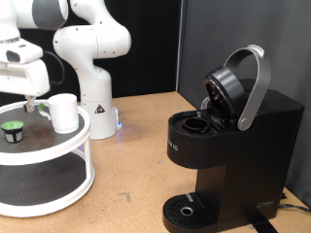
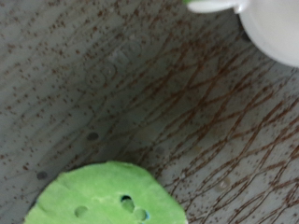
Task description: Make a cup of coffee with the keurig machine
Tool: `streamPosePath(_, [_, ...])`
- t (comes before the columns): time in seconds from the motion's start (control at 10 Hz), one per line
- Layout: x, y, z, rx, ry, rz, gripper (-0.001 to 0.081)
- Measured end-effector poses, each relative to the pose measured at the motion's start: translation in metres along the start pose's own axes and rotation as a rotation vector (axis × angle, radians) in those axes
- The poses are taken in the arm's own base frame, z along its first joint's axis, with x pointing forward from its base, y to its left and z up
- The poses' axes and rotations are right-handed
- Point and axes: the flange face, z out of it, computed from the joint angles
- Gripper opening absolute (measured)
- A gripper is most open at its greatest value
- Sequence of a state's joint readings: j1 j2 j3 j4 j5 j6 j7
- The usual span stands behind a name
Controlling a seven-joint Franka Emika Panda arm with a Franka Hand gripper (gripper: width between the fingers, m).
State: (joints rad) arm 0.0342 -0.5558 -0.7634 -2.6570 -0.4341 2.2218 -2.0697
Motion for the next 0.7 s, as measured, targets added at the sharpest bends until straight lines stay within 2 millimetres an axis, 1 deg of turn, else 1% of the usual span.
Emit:
streamPosePath(0.4, [-0.003,0.006,0.028,0.017,-0.025,0.021,0.0802])
streamPosePath(0.7, [-0.003,0.008,0.041,0.026,-0.031,0.02,0.0802])
